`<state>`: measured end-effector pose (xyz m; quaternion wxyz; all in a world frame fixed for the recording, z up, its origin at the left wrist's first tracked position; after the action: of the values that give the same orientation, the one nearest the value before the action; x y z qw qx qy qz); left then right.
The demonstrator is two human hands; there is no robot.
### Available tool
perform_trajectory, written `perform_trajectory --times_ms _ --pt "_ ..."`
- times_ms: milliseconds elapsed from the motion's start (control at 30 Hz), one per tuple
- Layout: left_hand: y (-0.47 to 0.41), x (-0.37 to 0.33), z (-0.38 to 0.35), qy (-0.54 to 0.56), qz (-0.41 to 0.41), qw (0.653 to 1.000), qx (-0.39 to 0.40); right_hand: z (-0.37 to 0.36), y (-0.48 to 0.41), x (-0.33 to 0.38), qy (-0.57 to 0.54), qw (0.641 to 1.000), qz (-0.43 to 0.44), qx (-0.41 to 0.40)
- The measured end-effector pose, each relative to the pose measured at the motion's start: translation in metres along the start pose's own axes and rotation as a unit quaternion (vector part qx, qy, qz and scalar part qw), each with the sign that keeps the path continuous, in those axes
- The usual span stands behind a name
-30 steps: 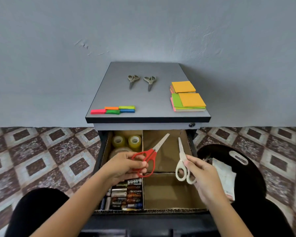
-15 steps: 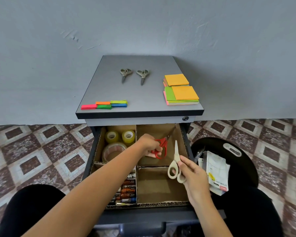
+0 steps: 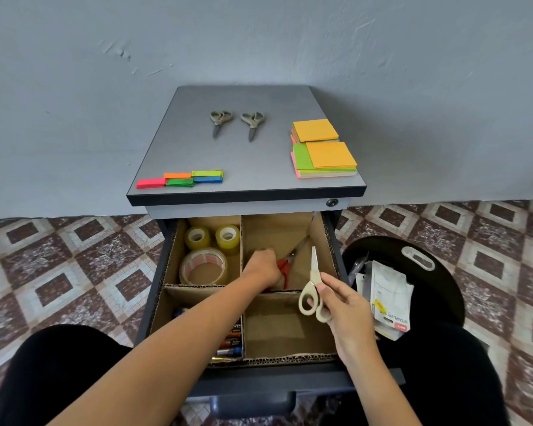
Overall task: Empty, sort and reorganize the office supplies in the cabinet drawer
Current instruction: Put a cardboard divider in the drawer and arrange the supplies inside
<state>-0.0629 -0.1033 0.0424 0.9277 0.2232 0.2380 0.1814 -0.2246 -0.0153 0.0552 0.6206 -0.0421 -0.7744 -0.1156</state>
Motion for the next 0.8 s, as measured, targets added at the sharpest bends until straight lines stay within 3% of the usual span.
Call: perform_trajectory --times_ms 133,267,500,800 --pt "0.003 -0.011 -0.002 -0.098 -0.069 0.992 -0.049 -0.001 0.0 0.0 -0.004 1.0 -0.001 0.0" --pt "0.0 -0.008 -0.015 -0.17 -0.059 0.984 0.014 -0.001 0.0 0.001 -0.008 1.0 -0.003 0.003" --pt "0.0 -0.012 -0.004 -0.111 -0.078 0.99 -0.033 -0.001 0.0 0.0 -0.011 1.0 -0.005 0.001" --pt "-0.006 -0.009 -0.007 -0.092 -0.066 0.993 -0.021 -0.003 0.001 0.002 -0.017 1.0 -0.012 -0.005"
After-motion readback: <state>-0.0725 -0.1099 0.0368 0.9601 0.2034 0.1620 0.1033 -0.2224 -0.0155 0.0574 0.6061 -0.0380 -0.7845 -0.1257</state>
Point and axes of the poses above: each hand's wrist, its own y-axis away from the middle knuckle, its own z-axis out of the back of the hand, x = y × z, the point moved 8 cm from there along -y, towards the middle knuckle, and after that the axes turned 12 degrees about z, right-handed, at the moved point
